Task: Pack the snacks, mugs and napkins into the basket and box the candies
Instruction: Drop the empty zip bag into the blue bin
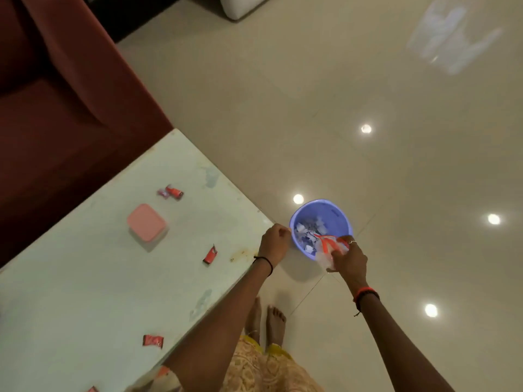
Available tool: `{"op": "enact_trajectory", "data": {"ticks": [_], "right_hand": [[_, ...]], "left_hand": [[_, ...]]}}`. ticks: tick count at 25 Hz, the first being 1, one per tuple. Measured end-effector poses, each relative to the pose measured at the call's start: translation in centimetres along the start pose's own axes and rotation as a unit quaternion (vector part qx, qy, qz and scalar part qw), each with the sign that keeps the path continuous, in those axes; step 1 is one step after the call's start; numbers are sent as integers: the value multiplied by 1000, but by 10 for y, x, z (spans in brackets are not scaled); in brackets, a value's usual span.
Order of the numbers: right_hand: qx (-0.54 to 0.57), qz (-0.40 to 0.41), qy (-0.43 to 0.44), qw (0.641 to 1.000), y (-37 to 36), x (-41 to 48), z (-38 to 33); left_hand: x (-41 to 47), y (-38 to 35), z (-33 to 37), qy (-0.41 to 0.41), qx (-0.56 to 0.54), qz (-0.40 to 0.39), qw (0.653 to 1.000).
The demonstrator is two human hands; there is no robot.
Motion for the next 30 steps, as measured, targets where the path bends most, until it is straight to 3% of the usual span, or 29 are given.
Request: {"op": "enact_trajectory", "data": {"ticks": [5, 10, 16, 21, 30], "right_hand": [[9, -20, 2, 1000, -39, 81, 44], [-23, -49, -19, 998, -97, 151, 105], [-128, -174, -35, 976, -161, 206, 160], [-81, -68, -67, 992, -126, 205, 146], [-91, -59, 36, 993, -88, 95, 26]], "left_hand": [[73, -76, -2, -12, 36, -48, 998], [123, -108, -31, -19, 37, -60, 997], [157, -109, -48, -53, -8, -70, 996], [135, -91, -38, -55, -49, -72, 995], [44, 4, -19, -60, -33, 36, 997]]}}
Point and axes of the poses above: each hand's wrist, its own x-axis towards the middle knuckle, its own y-axis out of the back of the hand, z = x × y, the point moved 8 cm from there along x, towards the middle knuckle, and after that the axes turned 7 degrees about y, right-handed, at the moved point
